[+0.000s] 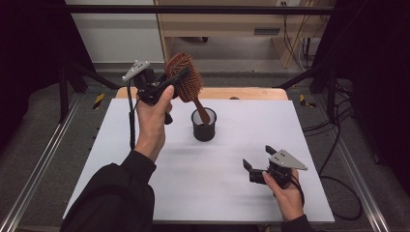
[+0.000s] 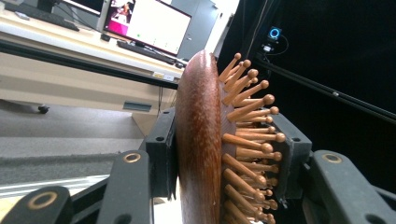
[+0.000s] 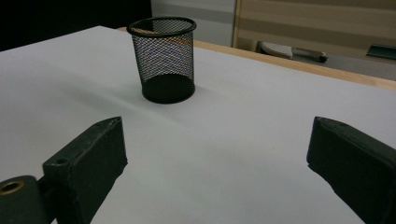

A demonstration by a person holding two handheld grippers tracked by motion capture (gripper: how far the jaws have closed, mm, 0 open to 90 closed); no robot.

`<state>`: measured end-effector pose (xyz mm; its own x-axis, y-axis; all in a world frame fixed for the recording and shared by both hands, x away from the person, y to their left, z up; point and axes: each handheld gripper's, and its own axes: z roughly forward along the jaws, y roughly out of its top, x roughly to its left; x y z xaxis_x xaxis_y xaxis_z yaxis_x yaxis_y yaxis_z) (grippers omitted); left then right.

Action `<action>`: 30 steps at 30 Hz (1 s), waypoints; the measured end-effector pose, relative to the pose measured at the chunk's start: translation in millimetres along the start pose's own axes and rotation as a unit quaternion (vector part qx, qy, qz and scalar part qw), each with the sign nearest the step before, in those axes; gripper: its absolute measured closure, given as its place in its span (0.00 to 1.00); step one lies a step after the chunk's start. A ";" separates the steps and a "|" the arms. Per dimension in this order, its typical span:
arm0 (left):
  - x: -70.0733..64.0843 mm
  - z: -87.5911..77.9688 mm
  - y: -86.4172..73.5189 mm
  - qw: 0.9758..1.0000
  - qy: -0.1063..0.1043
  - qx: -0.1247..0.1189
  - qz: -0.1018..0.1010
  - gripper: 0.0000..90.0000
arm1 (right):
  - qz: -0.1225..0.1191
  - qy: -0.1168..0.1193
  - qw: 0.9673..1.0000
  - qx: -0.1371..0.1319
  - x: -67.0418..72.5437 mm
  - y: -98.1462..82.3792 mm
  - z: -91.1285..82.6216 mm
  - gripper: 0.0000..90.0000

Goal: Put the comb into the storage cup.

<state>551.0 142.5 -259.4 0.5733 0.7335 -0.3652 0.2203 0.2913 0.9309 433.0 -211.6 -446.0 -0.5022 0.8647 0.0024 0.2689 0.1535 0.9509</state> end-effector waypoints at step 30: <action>9.2 26.1 -10.7 0.999 0.030 0.017 0.034 0.58 | 0.005 0.000 1.000 -0.011 -0.5 1.7 -5.2 0.05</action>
<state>574.5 130.1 -272.5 0.5398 0.7864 -0.3003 0.2108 0.2191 0.9526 429.4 -214.3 -442.8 -0.4989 0.8666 0.0126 0.2554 0.1331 0.9576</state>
